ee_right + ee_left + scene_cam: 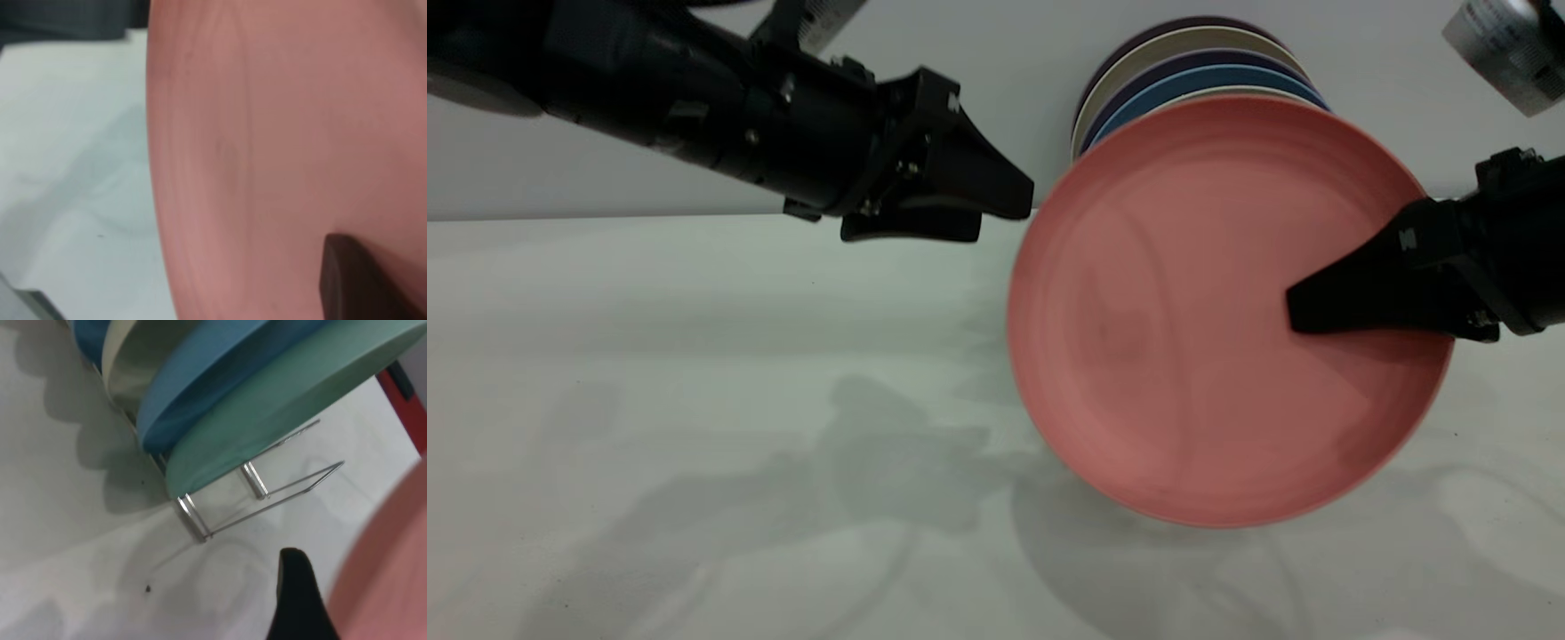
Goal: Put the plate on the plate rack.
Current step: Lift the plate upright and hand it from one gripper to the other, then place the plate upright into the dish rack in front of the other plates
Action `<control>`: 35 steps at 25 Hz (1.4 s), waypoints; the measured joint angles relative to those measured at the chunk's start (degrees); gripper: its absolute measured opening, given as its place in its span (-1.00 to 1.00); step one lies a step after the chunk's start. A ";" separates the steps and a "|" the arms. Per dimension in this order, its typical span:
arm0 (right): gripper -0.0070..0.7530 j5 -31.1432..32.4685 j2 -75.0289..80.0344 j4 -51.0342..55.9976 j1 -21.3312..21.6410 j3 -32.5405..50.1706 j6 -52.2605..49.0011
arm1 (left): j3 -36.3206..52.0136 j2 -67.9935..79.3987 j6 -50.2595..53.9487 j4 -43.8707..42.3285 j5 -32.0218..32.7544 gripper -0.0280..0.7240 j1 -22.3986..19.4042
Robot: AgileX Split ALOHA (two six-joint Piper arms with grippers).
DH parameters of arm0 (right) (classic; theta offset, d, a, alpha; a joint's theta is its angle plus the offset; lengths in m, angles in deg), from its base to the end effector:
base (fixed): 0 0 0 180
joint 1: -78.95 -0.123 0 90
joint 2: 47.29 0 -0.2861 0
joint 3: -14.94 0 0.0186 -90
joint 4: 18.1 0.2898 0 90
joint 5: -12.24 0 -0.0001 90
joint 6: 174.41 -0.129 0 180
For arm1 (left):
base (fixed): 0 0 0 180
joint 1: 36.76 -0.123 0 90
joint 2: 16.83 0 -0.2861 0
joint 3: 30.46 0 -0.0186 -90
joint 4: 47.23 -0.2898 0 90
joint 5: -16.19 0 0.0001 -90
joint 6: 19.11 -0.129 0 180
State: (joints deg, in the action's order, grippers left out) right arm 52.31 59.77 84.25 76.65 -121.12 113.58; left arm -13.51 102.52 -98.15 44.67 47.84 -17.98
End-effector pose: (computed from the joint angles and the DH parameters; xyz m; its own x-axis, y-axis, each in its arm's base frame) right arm 0.3006 0.0933 0.0744 -0.7587 -0.0580 -0.6488 -0.4554 0.7594 0.4647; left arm 0.3866 -0.2030 0.0979 -0.7958 0.0654 -0.6021 0.4548 0.7209 -0.5229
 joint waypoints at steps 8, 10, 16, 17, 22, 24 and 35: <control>-0.60 -7.64 -1.30 -3.03 0.00 -3.14 -0.19 | 0.50 -2.37 5.84 -6.38 -0.13 0.40 -1.38; -0.60 -9.23 -3.10 -5.69 0.00 -4.58 -1.17 | 1.41 -2.42 6.95 -7.90 -0.07 0.40 -2.68; -0.60 -11.53 -8.88 -16.94 0.00 -7.53 -6.12 | 4.50 -2.42 7.04 -8.33 0.17 0.40 -8.10; -0.60 -11.81 -9.83 -18.79 0.00 -7.85 -7.04 | 4.57 -2.42 7.04 -8.40 0.45 0.40 -8.93; -0.60 -15.23 -13.42 -27.21 0.00 -8.11 -9.04 | 4.62 -2.48 7.04 -8.51 2.11 0.40 -11.23; -0.60 -16.06 -13.71 -29.44 -0.09 -8.50 -9.09 | 4.67 -2.54 7.04 -8.63 2.17 0.40 -11.24; -0.60 -25.20 -13.71 -45.82 -8.06 -13.01 -8.97 | 4.67 -2.60 7.21 -9.97 3.75 0.40 -11.24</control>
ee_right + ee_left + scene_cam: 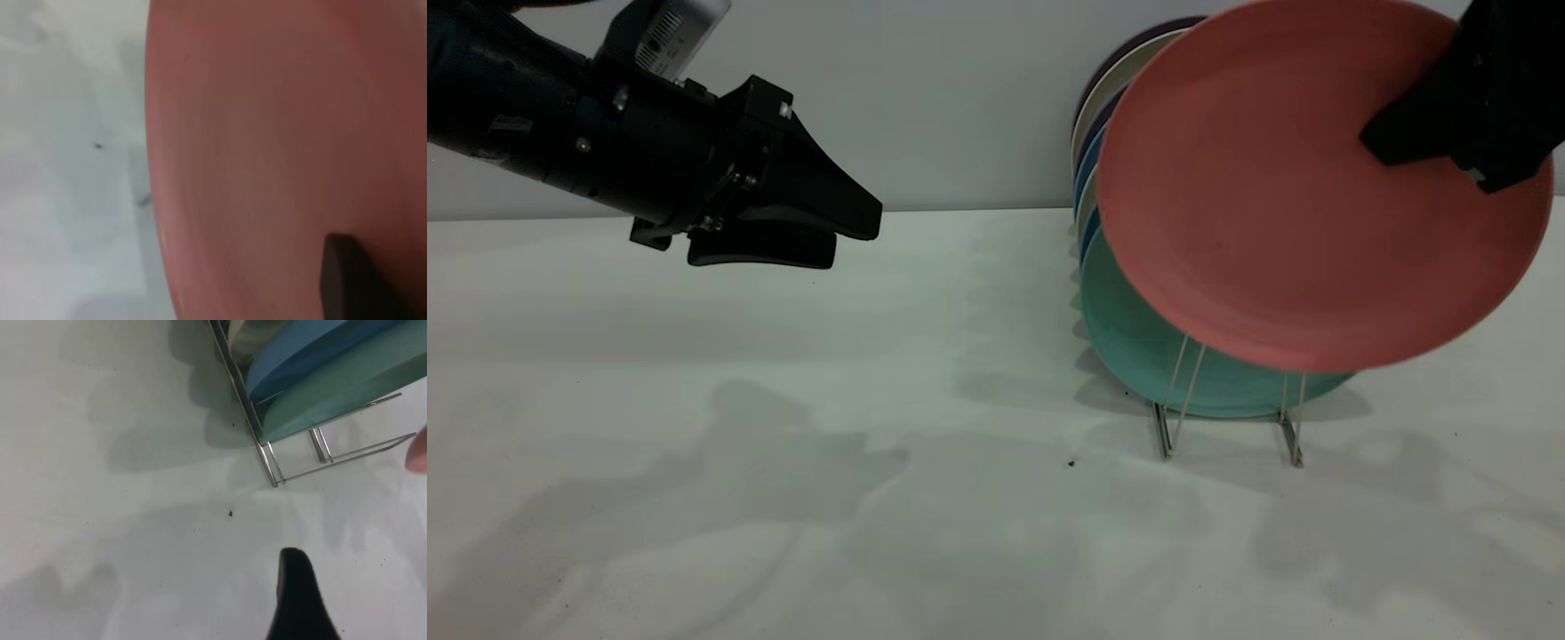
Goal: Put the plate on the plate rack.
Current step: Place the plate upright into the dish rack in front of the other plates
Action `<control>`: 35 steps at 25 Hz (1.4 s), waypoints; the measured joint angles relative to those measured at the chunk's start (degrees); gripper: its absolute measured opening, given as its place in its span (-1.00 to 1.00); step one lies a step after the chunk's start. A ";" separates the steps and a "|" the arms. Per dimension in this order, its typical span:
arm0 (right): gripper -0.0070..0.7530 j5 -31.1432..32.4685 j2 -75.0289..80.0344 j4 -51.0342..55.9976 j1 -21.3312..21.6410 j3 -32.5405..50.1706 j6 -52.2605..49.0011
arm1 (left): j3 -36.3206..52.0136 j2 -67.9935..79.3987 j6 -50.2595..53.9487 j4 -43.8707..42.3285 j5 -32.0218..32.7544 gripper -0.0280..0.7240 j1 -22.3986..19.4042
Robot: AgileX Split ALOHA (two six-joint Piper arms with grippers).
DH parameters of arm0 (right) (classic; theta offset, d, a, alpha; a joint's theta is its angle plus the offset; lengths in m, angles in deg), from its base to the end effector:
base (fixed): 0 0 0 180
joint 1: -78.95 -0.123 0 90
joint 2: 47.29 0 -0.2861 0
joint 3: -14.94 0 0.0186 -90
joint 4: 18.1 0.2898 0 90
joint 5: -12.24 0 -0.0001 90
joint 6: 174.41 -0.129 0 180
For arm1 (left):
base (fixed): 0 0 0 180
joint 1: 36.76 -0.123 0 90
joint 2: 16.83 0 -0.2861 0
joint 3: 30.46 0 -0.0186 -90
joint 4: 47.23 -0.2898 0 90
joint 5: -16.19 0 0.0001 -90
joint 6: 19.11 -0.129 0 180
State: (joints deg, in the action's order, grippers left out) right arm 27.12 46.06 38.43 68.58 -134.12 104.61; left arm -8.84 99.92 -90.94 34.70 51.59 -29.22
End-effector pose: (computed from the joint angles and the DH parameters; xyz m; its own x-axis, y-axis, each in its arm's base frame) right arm 0.3484 0.0919 0.1753 -0.2567 -0.7292 -0.6343 -0.6981 0.5938 -0.4001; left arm 0.3840 -0.1255 0.0887 -0.8580 -0.0058 -0.5136 0.3206 0.7752 -0.5443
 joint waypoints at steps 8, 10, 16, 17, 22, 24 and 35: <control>-0.60 -0.57 0.00 -7.59 0.00 -1.41 -0.07 | 0.00 0.00 0.05 -0.19 0.06 0.40 0.00; -0.60 -0.51 0.00 -9.46 -0.06 -1.89 -0.07 | 0.00 0.00 0.05 -0.19 0.06 0.40 0.00; -0.61 0.69 0.00 -13.20 -1.05 -5.30 0.00 | 0.00 0.00 0.05 -0.30 0.10 0.40 0.00; -0.61 1.35 0.00 -13.26 -1.05 -6.00 0.00 | 0.00 0.00 0.05 -0.30 0.10 0.40 0.00; -0.61 3.37 0.06 -14.91 -1.05 -7.19 0.00 | 0.00 0.00 0.05 -0.30 0.17 0.40 0.00; -0.61 3.58 0.48 -15.27 -1.05 -7.19 0.00 | 0.05 0.00 0.05 -0.30 0.24 0.40 0.00; -0.61 2.52 2.99 -15.46 -2.25 -7.19 1.78 | 0.10 0.00 0.05 -0.30 0.33 0.40 0.00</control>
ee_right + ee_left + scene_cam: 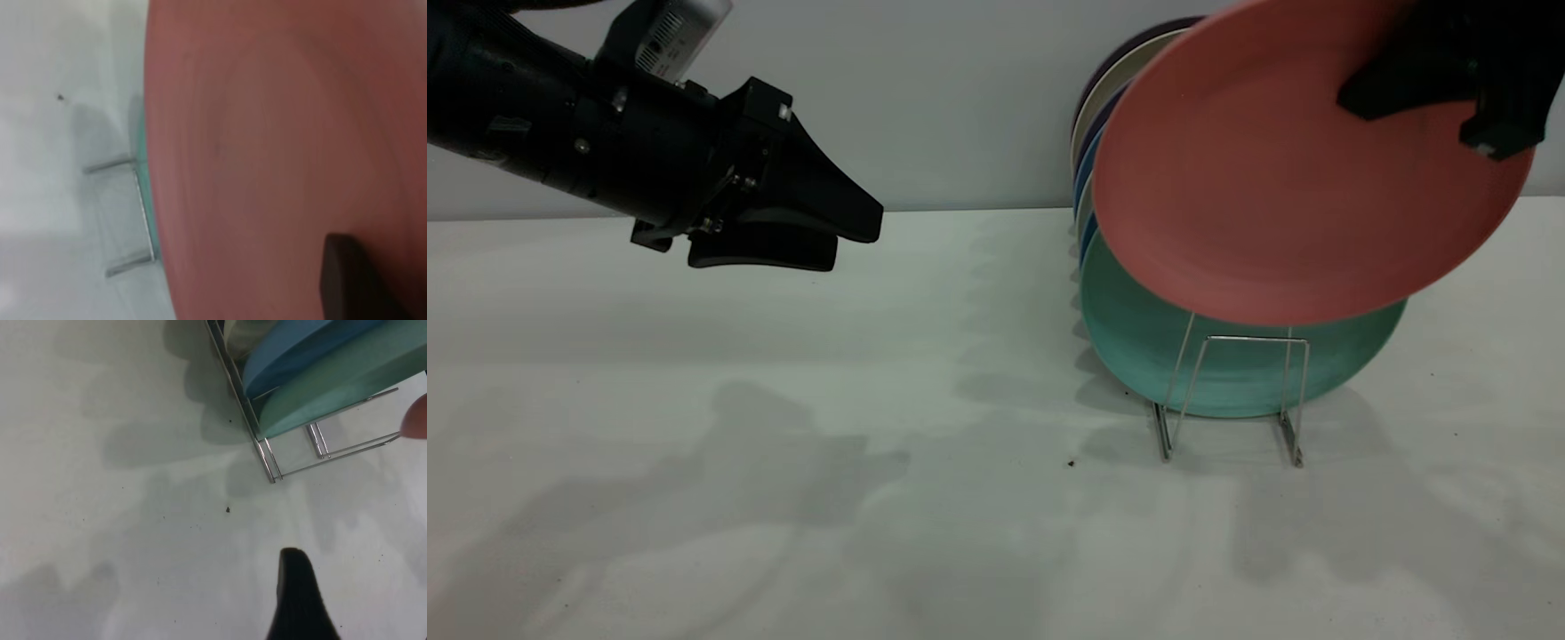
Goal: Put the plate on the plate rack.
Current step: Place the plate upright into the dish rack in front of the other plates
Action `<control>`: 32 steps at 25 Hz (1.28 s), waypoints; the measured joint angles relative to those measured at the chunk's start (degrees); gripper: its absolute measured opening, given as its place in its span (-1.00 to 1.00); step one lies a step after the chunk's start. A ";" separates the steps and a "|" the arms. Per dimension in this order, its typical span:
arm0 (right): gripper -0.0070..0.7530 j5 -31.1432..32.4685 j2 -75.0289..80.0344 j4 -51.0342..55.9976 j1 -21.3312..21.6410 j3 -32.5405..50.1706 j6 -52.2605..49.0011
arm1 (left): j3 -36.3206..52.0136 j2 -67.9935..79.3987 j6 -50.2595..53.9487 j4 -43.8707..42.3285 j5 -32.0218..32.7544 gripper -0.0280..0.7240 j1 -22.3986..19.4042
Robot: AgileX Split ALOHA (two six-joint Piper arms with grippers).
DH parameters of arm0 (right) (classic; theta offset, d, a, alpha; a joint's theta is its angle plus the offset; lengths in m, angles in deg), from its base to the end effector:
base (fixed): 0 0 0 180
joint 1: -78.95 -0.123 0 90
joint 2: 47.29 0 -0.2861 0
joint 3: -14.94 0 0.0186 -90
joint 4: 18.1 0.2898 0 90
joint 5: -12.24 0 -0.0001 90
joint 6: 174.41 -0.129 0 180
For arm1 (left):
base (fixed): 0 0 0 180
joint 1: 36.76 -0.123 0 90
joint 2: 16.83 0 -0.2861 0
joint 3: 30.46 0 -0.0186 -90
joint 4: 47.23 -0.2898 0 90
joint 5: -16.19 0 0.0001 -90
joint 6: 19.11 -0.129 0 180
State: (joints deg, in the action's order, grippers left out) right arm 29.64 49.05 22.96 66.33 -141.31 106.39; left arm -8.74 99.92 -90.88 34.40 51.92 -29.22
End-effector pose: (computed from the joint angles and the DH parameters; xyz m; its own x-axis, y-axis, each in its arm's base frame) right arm 0.3687 0.1086 0.1912 -0.0149 -0.8827 -0.4697 -0.7577 0.3165 -0.5708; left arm 0.3828 -0.1259 0.0882 -0.8597 -0.0002 -0.5108 0.3242 0.7725 -0.5460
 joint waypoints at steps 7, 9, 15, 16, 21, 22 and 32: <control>-0.61 -2.17 2.86 0.00 -0.50 -0.34 1.44 | 0.00 0.00 0.00 0.00 0.09 0.40 0.00; -0.61 -2.22 3.73 0.00 -0.50 -0.98 1.55 | 0.00 0.00 0.00 0.00 0.14 0.40 0.00; -0.61 -1.38 6.63 0.11 -0.50 -3.46 1.55 | 0.00 0.00 0.00 0.00 0.14 0.40 0.00; -0.61 -1.30 7.08 0.11 -0.54 -3.52 1.69 | 0.00 0.00 0.00 0.00 0.14 0.40 0.00; -0.61 -0.98 9.75 0.11 -0.54 -3.57 2.27 | 0.00 0.00 0.07 0.00 0.14 0.40 0.00; -0.61 -0.78 10.24 0.11 -0.54 -3.58 2.47 | 0.00 0.00 0.07 0.00 0.14 0.40 0.00; -0.24 0.50 12.77 1.13 -0.54 -3.81 2.81 | 0.00 0.00 0.07 0.00 0.14 0.40 0.00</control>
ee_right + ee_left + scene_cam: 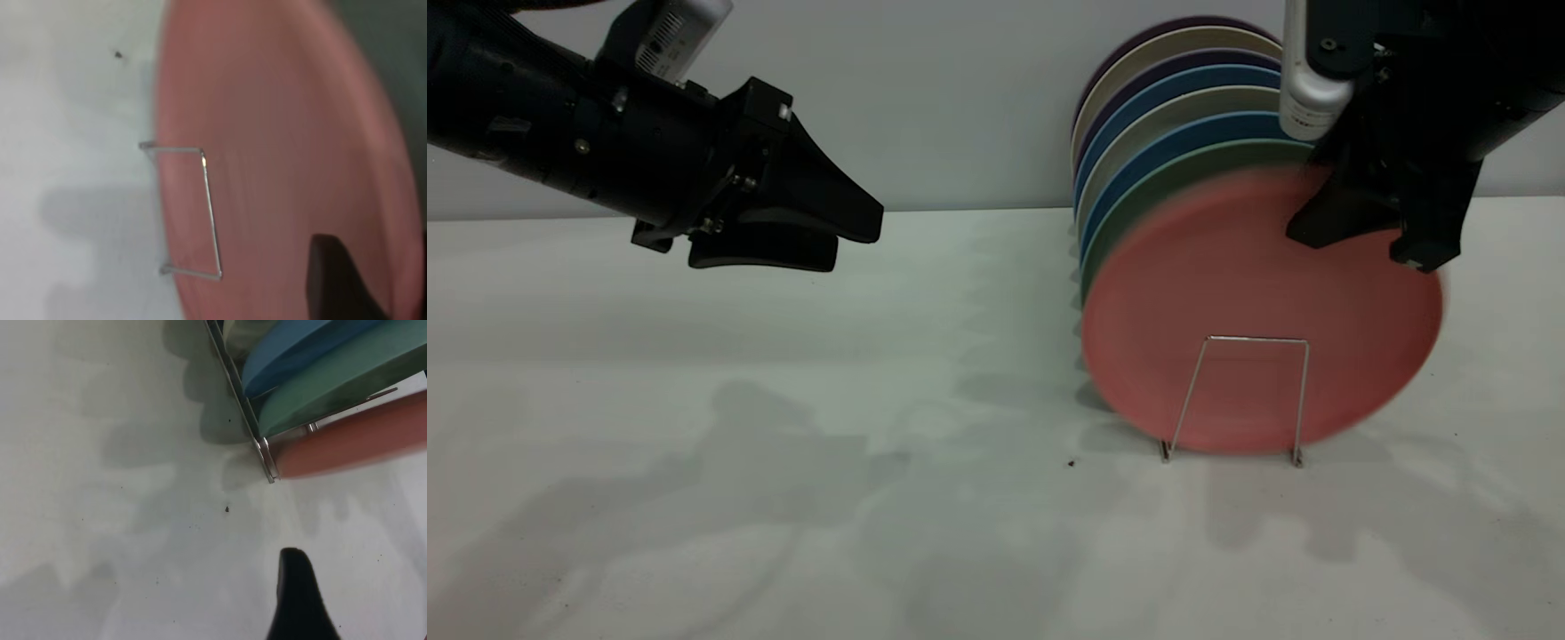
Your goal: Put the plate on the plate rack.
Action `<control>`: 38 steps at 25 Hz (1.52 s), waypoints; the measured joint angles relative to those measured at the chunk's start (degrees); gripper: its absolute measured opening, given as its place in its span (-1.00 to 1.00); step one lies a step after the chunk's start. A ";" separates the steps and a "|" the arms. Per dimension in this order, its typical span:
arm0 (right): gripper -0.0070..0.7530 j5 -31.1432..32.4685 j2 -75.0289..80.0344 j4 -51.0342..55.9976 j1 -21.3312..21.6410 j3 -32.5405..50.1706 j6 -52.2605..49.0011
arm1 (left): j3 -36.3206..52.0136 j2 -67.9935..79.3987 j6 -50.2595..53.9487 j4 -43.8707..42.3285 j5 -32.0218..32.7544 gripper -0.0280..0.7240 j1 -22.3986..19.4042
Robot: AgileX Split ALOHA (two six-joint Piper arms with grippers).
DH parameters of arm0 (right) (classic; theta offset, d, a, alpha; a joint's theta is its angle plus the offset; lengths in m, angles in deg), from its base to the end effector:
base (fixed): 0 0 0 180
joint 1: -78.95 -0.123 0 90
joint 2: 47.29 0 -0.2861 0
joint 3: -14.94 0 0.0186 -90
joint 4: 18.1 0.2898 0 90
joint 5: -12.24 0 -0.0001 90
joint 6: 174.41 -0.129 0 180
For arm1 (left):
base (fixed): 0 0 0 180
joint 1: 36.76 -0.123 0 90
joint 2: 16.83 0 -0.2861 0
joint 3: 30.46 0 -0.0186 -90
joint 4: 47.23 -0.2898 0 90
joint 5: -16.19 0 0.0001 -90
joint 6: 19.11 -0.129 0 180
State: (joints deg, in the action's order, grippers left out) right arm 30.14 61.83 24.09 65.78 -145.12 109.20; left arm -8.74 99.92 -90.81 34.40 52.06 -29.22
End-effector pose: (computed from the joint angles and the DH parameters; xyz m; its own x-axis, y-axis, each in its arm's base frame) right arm 0.3904 0.1188 0.1249 -0.0457 -0.9047 -0.4236 -0.8451 0.2611 -0.4666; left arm 0.3826 -0.1262 0.0884 -0.8604 -0.0006 -0.5096 0.3241 0.7710 -0.5482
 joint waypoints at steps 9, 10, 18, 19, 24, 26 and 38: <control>-0.06 1.62 -0.49 0.39 0.00 0.01 -0.05 | 0.00 0.00 0.00 0.00 0.00 0.40 0.00; -0.05 1.75 -0.92 0.39 0.00 0.01 -0.05 | 0.00 0.00 0.00 0.00 0.00 0.40 0.00; 0.21 2.48 -5.89 0.34 0.00 0.01 -0.48 | 0.00 0.00 -0.28 0.00 0.00 0.40 0.00; 0.24 2.61 -6.48 0.14 0.00 0.01 -0.82 | 0.00 -0.05 -0.28 0.00 0.06 0.40 0.00; 0.28 2.73 -10.73 -4.91 0.00 0.01 -9.05 | 0.06 -2.50 -0.51 -0.11 0.21 0.40 -0.68; 0.28 2.73 -13.09 -7.27 0.00 0.01 -15.69 | 0.18 -5.43 -0.56 -0.17 -0.20 0.40 -1.73; 0.28 12.69 -29.48 -30.57 0.00 0.01 -60.50 | 0.24 -30.64 6.54 -10.66 -0.95 0.40 -6.66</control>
State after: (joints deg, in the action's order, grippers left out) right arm 42.83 32.35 -6.48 65.78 -145.12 48.70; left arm -8.50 69.28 -84.27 23.74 51.11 -35.89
